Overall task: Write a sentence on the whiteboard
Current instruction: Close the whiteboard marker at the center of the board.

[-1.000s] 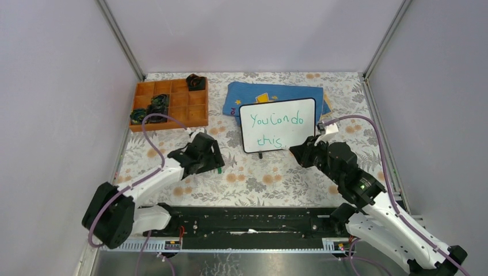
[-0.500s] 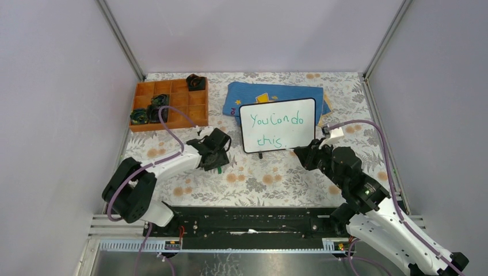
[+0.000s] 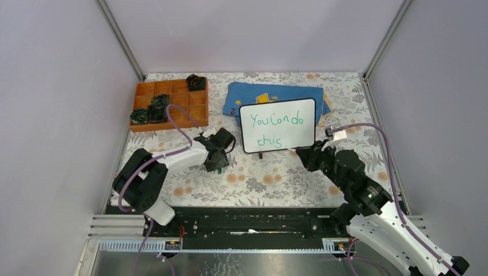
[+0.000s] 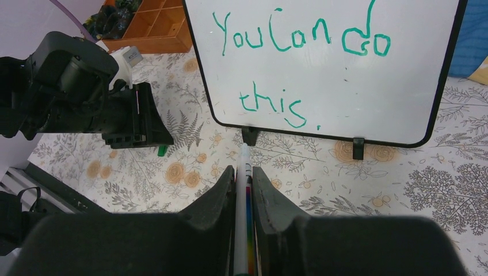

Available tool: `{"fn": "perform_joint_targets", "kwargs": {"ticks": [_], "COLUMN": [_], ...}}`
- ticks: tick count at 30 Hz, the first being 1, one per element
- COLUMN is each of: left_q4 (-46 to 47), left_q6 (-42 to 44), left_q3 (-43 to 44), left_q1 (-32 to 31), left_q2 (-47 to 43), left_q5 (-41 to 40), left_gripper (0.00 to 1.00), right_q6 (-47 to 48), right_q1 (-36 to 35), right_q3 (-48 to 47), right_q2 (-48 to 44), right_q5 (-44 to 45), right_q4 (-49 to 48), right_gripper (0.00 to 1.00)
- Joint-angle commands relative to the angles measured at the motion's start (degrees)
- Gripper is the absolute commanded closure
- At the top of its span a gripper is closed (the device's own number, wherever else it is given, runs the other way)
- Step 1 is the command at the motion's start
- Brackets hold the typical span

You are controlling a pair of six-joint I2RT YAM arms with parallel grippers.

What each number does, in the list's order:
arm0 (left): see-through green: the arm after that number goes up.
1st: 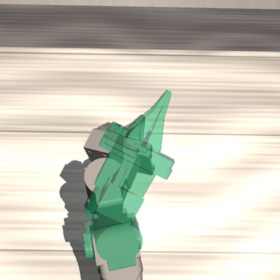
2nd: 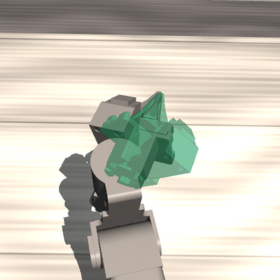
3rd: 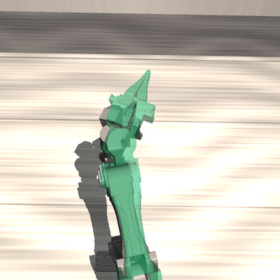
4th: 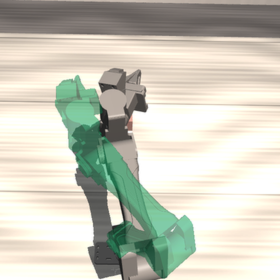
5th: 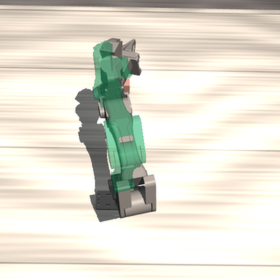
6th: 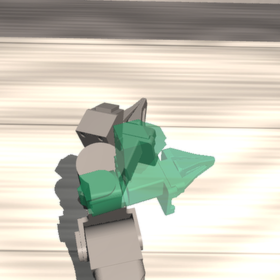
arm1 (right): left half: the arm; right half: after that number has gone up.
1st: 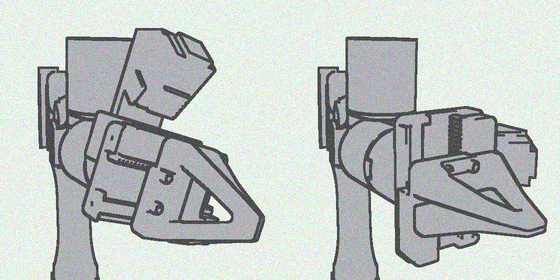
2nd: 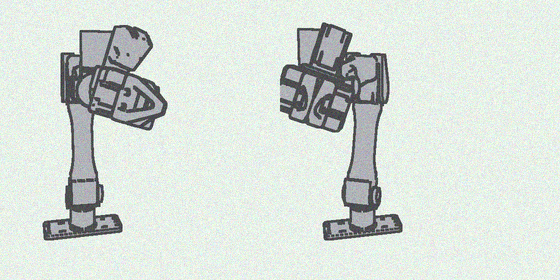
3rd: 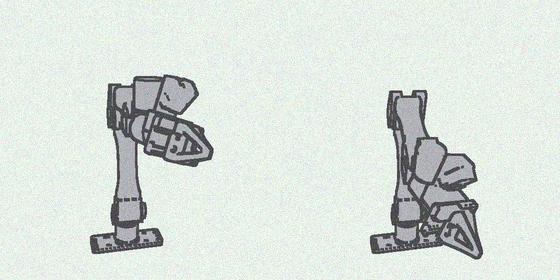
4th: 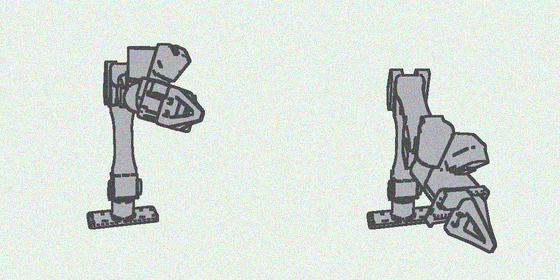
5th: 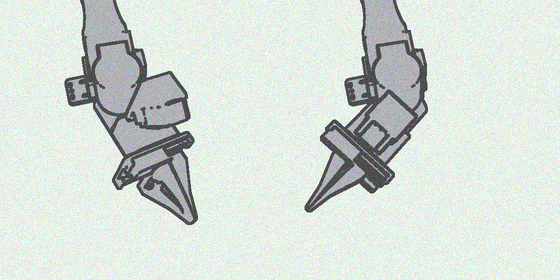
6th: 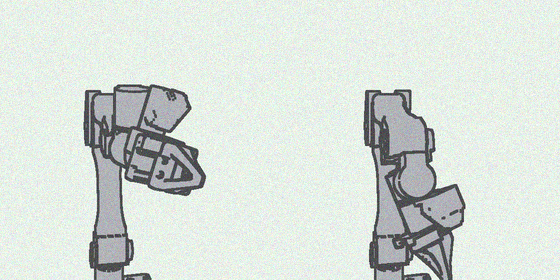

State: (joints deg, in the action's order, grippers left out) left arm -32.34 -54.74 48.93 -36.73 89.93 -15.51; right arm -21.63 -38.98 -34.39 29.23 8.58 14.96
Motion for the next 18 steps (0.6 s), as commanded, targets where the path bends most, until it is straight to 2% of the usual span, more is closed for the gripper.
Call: {"fn": "perform_joint_targets", "kwargs": {"ticks": [1,18], "left_q4": [-1.3,-0.9], "left_q6": [-0.2,-0.1], "left_q3": [1.2,-0.3], "left_q1": [-0.2,-0.2], "left_q2": [1.0,2.3], "left_q5": [-1.9,-1.6], "left_gripper": [0.5,0.62], "right_q6": [0.8,0.7], "right_q1": [0.2,0.2], "right_q3": [-0.2,-0.1], "right_q2": [-0.5,-0.9], "right_q5": [1.4,1.8], "right_q4": [-0.9,-0.7], "right_gripper": [1.0,1.0]}}
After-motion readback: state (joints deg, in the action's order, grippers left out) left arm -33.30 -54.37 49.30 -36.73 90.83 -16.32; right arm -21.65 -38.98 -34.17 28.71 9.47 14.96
